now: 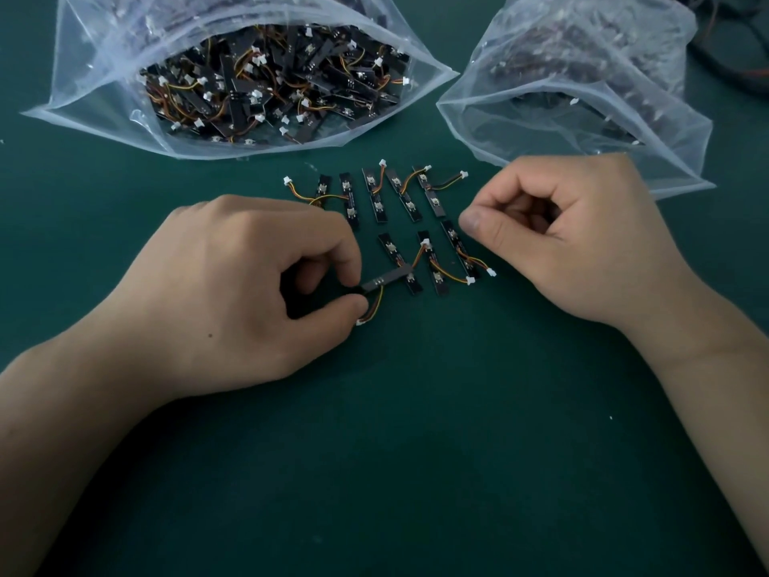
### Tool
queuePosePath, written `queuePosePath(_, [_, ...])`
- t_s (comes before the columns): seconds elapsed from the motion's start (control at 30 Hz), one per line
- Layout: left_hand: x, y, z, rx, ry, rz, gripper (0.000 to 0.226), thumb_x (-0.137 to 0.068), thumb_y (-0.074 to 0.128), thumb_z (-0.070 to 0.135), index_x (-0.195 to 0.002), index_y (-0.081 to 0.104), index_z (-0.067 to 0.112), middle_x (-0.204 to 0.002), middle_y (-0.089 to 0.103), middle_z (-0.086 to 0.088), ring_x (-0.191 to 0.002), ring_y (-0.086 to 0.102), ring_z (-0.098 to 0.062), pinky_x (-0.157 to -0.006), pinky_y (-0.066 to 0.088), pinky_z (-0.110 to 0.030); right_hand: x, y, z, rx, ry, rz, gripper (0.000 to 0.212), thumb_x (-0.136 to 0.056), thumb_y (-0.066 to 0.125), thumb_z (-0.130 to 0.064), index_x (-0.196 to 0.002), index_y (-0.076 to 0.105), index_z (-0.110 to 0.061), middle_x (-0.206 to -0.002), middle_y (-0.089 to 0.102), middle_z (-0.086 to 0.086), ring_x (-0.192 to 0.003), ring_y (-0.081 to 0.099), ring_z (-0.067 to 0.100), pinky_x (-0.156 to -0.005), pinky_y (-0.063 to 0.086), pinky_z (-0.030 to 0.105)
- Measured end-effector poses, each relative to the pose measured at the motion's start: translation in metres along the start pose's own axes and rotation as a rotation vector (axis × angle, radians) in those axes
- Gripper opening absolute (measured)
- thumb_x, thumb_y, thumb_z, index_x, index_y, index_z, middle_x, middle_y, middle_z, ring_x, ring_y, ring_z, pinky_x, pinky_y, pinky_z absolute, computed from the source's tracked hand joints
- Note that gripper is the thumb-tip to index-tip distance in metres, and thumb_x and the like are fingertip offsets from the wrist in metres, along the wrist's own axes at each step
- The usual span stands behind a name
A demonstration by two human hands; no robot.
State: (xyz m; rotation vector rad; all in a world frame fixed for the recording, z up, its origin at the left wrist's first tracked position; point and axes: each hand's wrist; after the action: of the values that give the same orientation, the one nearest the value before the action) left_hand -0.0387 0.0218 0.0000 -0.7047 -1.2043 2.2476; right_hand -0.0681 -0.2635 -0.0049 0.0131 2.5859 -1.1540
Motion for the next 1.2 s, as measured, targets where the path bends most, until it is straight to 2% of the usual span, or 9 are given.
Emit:
queuePosePath(0.2, [-0.002,0.002,-0.005,0.1,0.004,0.05,0.003,-0.094,0.063,0.033,-0.092,0.066,0.033,-0.079,0.062,0.012,-0.067,0.058,-0.013,-0.058,0.05,-0.032,0.0,0.001,0.001,-0.004,0.0,0.0,0.014,-0.095,0.077,-0.03,-0.085,0.076,-0.021,-0.064,0.065,-0.003,-0.058,0.056,0.022,-0.054,0.04,0.015])
queuePosePath(0.3, [-0.004,-0.001,-0.009,0.273,-0.01,0.063,0.009,-0.1,0.062,0.025,-0.093,0.065,0.03,-0.077,0.06,0.009,-0.062,0.052,-0.008,-0.057,0.038,-0.011,0.0,0.0,0.001,0.0,0.005,-0.002,0.014,-0.095,0.077,-0.033,-0.085,0.076,-0.022,-0.065,0.065,-0.004,-0.057,0.057,0.022,-0.053,0.041,0.016])
queuePosePath(0.43, [-0.007,-0.009,-0.01,0.331,0.09,-0.152,0.015,-0.098,0.059,0.024,-0.085,0.061,0.031,-0.088,0.061,0.002,-0.081,0.06,-0.023,-0.071,0.047,-0.04,0.0,0.0,0.001,0.006,0.003,-0.002,0.014,-0.095,0.077,-0.032,-0.084,0.076,-0.022,-0.064,0.065,-0.004,-0.059,0.057,0.023,-0.054,0.041,0.016])
queuePosePath(0.5, [-0.007,-0.007,-0.01,0.236,0.124,-0.175,0.016,-0.093,0.061,0.021,-0.081,0.059,0.031,-0.092,0.062,0.007,-0.086,0.061,-0.022,-0.072,0.048,-0.045,0.001,0.0,0.0,0.007,0.005,-0.002,0.014,-0.095,0.077,-0.031,-0.084,0.076,-0.022,-0.065,0.065,-0.005,-0.06,0.057,0.023,-0.055,0.04,0.014])
queuePosePath(0.67, [-0.005,0.005,-0.01,0.121,0.058,0.057,0.016,-0.092,0.065,0.028,-0.106,0.063,0.034,-0.092,0.059,0.017,-0.078,0.058,-0.009,-0.07,0.048,-0.03,0.002,-0.001,-0.002,0.013,-0.012,0.007,0.011,-0.095,0.076,-0.028,-0.089,0.077,-0.019,-0.07,0.067,-0.005,-0.064,0.06,0.02,-0.06,0.042,0.014])
queuePosePath(0.8, [-0.003,0.002,-0.009,0.156,0.01,0.196,0.016,-0.09,0.064,0.016,-0.102,0.064,0.025,-0.088,0.06,0.013,-0.071,0.055,-0.016,-0.064,0.043,-0.022,0.001,-0.003,-0.008,0.16,-0.202,-0.003,0.026,-0.095,0.073,-0.032,-0.113,0.074,-0.014,-0.095,0.068,0.0,-0.092,0.062,0.022,-0.088,0.049,0.041])
queuePosePath(0.87, [-0.002,-0.001,-0.005,0.123,0.019,0.151,0.014,-0.085,0.067,0.029,-0.099,0.063,0.029,-0.087,0.058,0.012,-0.072,0.055,-0.015,-0.064,0.045,-0.031,0.002,0.0,-0.014,0.177,-0.269,-0.041,0.035,-0.093,0.073,-0.038,-0.118,0.073,-0.014,-0.111,0.066,0.002,-0.106,0.06,0.024,-0.1,0.045,0.045])
queuePosePath(1.0, [0.0,0.0,0.001,-0.019,0.027,-0.003,0.042,-0.076,0.067,0.071,-0.102,0.06,0.038,-0.088,0.056,0.015,-0.075,0.056,-0.011,-0.062,0.05,-0.038,0.006,0.005,-0.022,0.199,-0.268,-0.175,0.044,-0.088,0.071,-0.05,-0.122,0.071,-0.022,-0.136,0.057,-0.001,-0.128,0.05,0.018,-0.113,0.03,0.041])
queuePosePath(1.2, [-0.002,0.003,0.004,-0.057,0.019,0.012,0.045,-0.078,0.065,0.077,-0.102,0.063,0.039,-0.085,0.055,0.015,-0.073,0.055,-0.009,-0.059,0.05,-0.036,0.005,0.01,-0.021,0.245,-0.238,-0.228,0.035,-0.09,0.07,-0.055,-0.114,0.077,-0.03,-0.146,0.052,-0.005,-0.141,0.039,0.016,-0.117,0.022,0.04])
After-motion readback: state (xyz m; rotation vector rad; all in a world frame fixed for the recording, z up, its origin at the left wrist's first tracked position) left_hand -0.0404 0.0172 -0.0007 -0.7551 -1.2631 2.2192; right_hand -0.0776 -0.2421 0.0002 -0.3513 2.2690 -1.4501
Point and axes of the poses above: each hand's wrist, its own x-axis away from the middle knuckle, its own y-axis out of the palm, z = x × y
